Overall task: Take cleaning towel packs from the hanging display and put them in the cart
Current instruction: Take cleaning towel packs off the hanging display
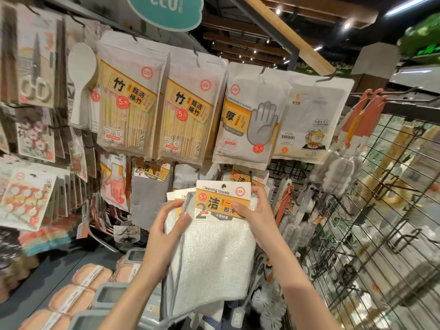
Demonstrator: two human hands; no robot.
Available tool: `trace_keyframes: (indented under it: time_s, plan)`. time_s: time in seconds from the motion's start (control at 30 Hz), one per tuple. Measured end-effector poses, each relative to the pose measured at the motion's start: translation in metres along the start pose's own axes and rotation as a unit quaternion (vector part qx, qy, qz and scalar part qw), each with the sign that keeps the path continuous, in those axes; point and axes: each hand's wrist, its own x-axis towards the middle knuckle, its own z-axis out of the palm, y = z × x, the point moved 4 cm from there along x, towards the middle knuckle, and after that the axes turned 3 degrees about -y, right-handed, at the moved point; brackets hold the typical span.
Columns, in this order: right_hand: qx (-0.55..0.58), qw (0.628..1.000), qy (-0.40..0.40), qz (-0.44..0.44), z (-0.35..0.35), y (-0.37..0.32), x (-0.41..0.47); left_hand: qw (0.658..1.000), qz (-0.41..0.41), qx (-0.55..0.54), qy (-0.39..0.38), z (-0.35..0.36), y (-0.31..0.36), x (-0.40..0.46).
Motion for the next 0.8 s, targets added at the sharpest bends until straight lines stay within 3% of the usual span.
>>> trace_keyframes:
  time_s: [0.33,0.53,0.8]
  plan:
    - [-0.017,0.994,0.101,-0.045,-0.020,-0.002,0.010,0.999,0.018,0.014,0.043,-0.003,-0.003,0.003]
    - [-0.007,0.985,0.169,-0.027,-0.038,0.014,0.018,0.998,0.034,0.026,0.047,-0.009,-0.007,0.009]
    - [-0.022,0.977,0.208,-0.033,-0.049,0.017,0.032,0.997,0.043,0.026,0.050,-0.014,-0.009,0.016]
